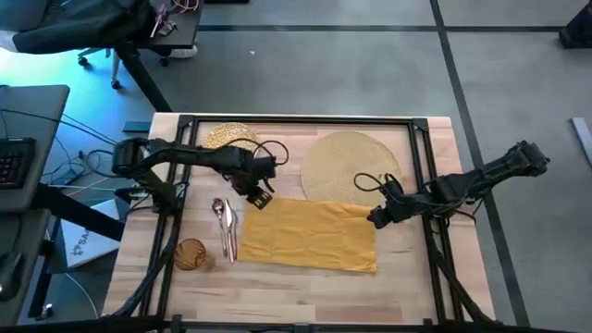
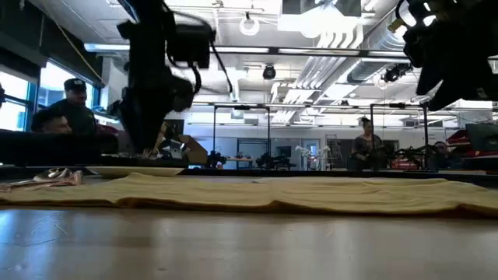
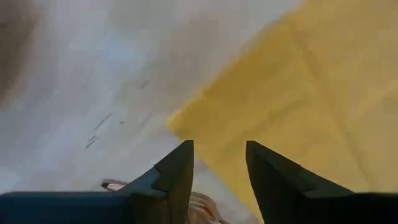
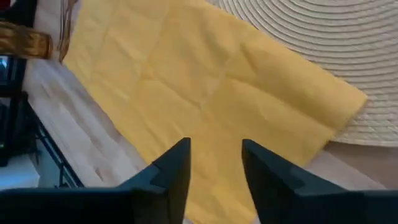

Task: Set table place
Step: Fold the yellow table napkin on the table

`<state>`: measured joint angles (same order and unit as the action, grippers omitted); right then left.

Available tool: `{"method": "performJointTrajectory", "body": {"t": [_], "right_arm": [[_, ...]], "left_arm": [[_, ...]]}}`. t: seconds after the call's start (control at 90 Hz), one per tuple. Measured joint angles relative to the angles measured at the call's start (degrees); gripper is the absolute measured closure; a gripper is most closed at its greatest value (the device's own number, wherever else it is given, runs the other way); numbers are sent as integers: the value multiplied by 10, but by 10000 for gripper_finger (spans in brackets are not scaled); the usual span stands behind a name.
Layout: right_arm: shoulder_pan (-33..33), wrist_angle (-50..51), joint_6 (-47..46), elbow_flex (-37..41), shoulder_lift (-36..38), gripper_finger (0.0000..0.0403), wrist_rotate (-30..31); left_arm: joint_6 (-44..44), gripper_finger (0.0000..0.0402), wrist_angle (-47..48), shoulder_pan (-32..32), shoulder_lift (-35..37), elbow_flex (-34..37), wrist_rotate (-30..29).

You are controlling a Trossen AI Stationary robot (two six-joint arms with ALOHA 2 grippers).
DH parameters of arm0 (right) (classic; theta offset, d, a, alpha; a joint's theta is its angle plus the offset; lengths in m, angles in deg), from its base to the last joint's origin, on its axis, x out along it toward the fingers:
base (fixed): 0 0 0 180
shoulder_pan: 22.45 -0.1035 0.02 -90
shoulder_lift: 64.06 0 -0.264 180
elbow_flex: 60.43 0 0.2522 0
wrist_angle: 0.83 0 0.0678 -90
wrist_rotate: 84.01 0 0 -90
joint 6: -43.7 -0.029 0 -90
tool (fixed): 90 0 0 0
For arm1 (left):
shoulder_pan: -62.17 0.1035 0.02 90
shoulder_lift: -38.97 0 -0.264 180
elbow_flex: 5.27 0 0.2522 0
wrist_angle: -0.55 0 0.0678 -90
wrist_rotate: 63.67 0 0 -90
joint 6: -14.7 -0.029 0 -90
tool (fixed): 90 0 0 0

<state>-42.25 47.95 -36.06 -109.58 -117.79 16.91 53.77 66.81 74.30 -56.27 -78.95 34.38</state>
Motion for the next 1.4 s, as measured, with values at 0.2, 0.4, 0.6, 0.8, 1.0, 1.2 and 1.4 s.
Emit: {"method": "performJointTrajectory", "body": {"t": [0.2, 0.4, 0.6, 0.8, 1.0, 1.2, 1.4], "right_arm": [[13, -48, 18, 0, -30, 250, -14], [14, -65, 18, 0, -45, 249, -36], [15, -64, 30, 0, -44, 249, -41], [15, -64, 53, 0, -44, 249, -55], [15, -73, 64, 0, -44, 249, -55], [15, -78, 93, -16, -44, 249, -55], [15, -78, 108, -18, -44, 249, -54]], "left_arm": [[-89, 241, 9, 33, -76, 0, 26], [-133, 237, 18, 31, -91, 0, 3], [-215, 251, 1, 21, -91, 0, -3], [-271, 338, -8, 14, -91, -1, 3], [-293, 393, 3, 4, -91, -22, 44], [-290, 400, 44, -9, -66, -102, 101], [-209, 401, 29, -10, -49, -187, 175]]}}
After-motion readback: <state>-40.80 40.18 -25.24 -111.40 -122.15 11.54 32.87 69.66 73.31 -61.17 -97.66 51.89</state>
